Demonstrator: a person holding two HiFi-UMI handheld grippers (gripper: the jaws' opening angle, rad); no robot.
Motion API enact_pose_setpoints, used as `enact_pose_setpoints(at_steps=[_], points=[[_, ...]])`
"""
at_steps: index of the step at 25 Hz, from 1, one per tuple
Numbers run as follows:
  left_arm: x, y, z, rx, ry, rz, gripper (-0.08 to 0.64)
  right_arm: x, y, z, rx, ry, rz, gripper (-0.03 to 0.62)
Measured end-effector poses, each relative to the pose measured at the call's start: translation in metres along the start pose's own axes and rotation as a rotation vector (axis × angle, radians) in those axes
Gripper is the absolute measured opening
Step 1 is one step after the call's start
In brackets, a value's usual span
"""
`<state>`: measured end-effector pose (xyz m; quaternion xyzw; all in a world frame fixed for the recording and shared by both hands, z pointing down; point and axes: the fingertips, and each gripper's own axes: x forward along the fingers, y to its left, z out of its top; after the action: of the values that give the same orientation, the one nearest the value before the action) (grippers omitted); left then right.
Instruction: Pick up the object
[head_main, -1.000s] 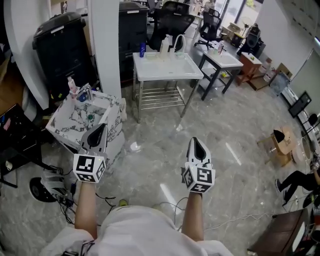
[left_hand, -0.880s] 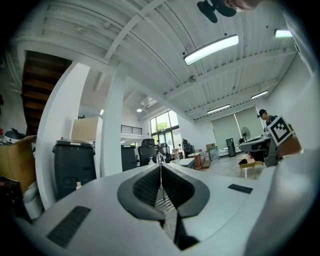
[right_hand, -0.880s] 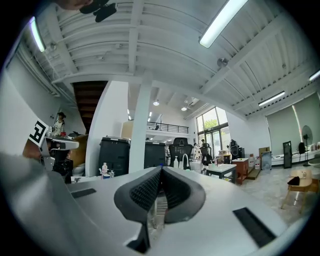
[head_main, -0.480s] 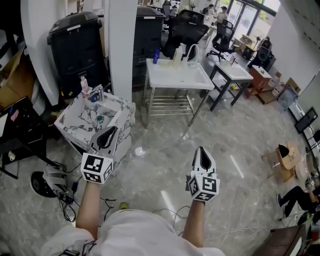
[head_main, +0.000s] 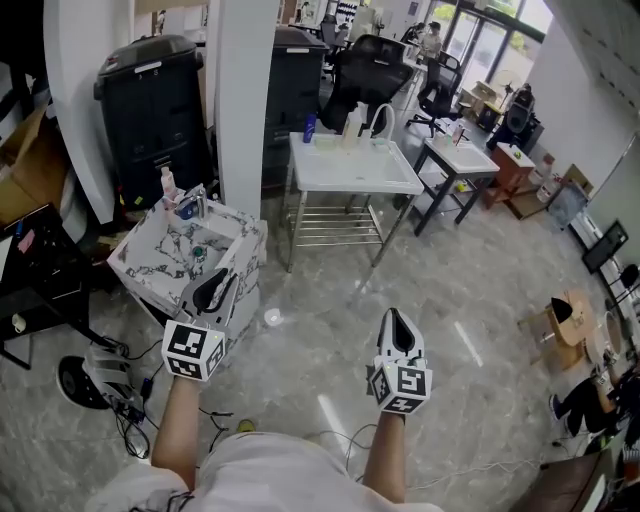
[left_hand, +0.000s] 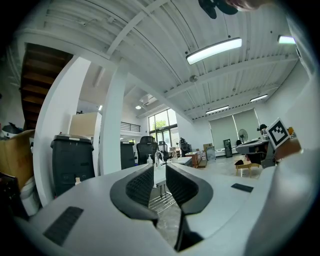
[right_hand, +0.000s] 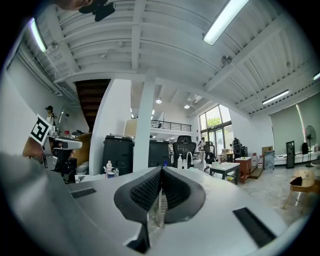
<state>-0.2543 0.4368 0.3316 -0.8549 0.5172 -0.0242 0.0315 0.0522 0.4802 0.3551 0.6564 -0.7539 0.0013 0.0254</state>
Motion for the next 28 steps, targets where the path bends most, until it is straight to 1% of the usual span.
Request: enact_pose_setpoints(at_steps=[7,12,16,20,23,28], points=[[-0.009,0.024,-0.003,-0.004,-0.010,-0.018,0.069,0.002,0.032,0.001,-0.001,-0.004,-0.006,0.008],[-0.015,0.041,-0.005,-0.012,-0.022,-0.053,0.069,0.005,0.058,0.002,-0.008,0.000,-0.021,0.008],[-0.019,0.052,-0.012,-0.018,-0.010,-0.081,0.069,0.002,0.076,-0.004,0.002,0.015,-0.032,0.008],[-0.019,0.058,-0.022,-0.028,-0.002,-0.099,0.069,-0.001,0.080,-0.012,0.009,0.028,-0.051,0.008],[-0.014,0.063,-0.026,-0.035,0.003,-0.099,0.069,0.004,0.077,-0.015,0.027,0.029,-0.060,0.008],[0.003,0.064,-0.032,-0.035,0.009,-0.090,0.069,0.024,0.070,-0.015,0.027,0.012,-0.037,0.008]])
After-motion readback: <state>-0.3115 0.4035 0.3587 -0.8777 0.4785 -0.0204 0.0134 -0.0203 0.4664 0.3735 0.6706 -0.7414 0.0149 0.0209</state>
